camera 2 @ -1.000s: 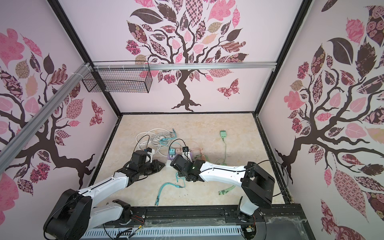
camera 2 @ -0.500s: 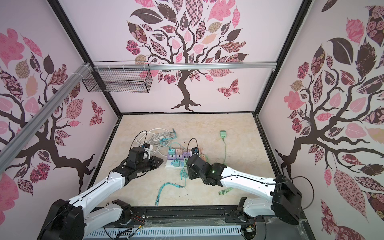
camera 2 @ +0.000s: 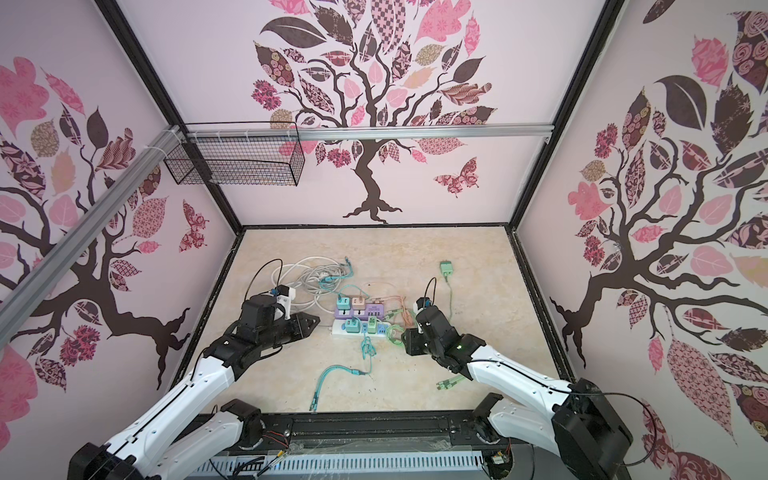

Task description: Insert the plug

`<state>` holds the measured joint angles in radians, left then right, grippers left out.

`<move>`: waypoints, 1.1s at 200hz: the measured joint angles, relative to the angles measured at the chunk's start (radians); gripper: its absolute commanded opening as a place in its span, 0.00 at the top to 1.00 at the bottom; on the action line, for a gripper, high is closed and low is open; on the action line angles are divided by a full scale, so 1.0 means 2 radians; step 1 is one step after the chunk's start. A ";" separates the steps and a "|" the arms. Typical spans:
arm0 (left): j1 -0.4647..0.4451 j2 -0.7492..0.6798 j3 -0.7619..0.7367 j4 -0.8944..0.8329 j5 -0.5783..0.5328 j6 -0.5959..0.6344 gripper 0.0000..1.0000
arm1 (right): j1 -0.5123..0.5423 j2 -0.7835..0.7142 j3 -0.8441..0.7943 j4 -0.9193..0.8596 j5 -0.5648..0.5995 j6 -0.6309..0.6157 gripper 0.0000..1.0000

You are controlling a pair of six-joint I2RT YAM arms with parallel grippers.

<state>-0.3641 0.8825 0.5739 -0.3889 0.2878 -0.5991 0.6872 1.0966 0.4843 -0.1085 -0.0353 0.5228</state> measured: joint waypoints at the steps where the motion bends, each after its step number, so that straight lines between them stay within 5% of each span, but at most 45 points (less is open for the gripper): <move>1: 0.000 -0.001 0.000 -0.001 0.000 0.000 0.68 | 0.000 0.001 0.000 0.001 0.000 0.000 0.53; 111: 0.000 -0.055 0.004 -0.062 -0.008 0.003 0.66 | -0.033 0.072 -0.010 0.076 -0.090 -0.004 0.64; 155: 0.000 -0.055 0.004 -0.062 -0.008 0.005 0.66 | -0.033 0.072 -0.010 0.063 -0.119 -0.010 0.77; 220: 0.001 -0.056 0.004 -0.062 -0.008 0.008 0.66 | -0.033 0.062 -0.008 0.039 -0.091 -0.021 0.59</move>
<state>-0.3630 0.7696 0.5827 -0.5129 0.2726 -0.5835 0.6220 1.2213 0.4679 -0.0299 -0.2173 0.4801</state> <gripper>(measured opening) 0.342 0.389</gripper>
